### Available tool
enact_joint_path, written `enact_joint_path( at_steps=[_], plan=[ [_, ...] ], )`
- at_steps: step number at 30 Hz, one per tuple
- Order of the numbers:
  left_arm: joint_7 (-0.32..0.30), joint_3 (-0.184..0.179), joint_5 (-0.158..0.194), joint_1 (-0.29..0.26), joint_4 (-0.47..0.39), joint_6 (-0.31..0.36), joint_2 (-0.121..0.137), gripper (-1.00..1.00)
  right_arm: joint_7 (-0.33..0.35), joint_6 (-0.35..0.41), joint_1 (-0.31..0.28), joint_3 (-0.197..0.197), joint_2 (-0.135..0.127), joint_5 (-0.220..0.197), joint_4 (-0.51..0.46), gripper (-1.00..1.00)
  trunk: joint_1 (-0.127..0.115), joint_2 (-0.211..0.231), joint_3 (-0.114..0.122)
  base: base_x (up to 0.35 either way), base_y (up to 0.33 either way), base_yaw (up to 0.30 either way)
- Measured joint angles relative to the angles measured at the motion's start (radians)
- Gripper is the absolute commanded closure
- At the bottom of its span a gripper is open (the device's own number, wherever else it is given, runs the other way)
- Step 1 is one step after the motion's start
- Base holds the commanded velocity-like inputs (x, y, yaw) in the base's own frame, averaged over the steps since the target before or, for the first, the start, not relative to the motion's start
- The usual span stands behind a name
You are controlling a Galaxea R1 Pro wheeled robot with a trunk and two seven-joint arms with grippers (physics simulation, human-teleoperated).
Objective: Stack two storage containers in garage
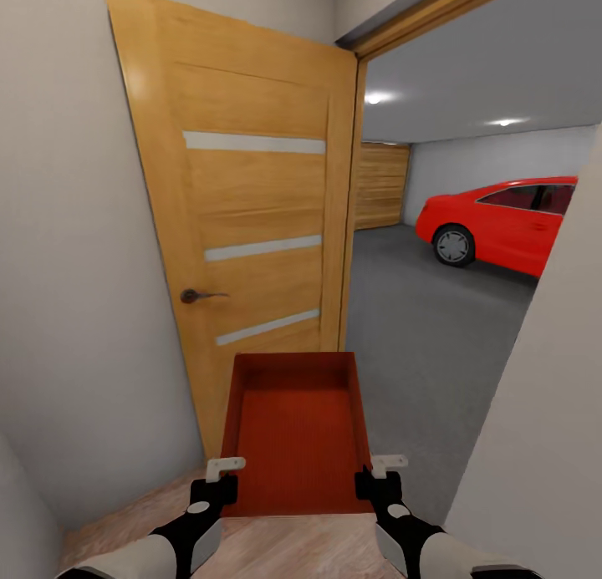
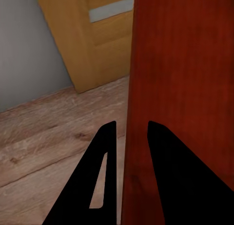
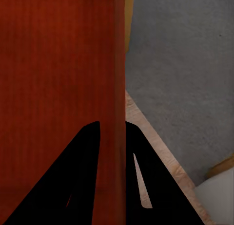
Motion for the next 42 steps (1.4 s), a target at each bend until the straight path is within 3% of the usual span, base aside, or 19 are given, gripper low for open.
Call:
enact_joint_path(
  at_steps=[21,42],
  plan=[
    [-0.001,0.002,-0.003,-0.001,0.0,0.001,0.0,1.0,0.0,0.0,0.0,0.001,0.0,-0.003,0.0,1.0,0.0,0.0,0.0,0.295,0.096,-0.261],
    [-0.001,0.002,-0.003,-0.001,0.0,0.001,0.0,1.0,0.0,0.0,0.0,0.001,0.0,-0.002,0.0,1.0,0.0,0.0,0.0,0.046,0.013,-0.228]
  ],
)
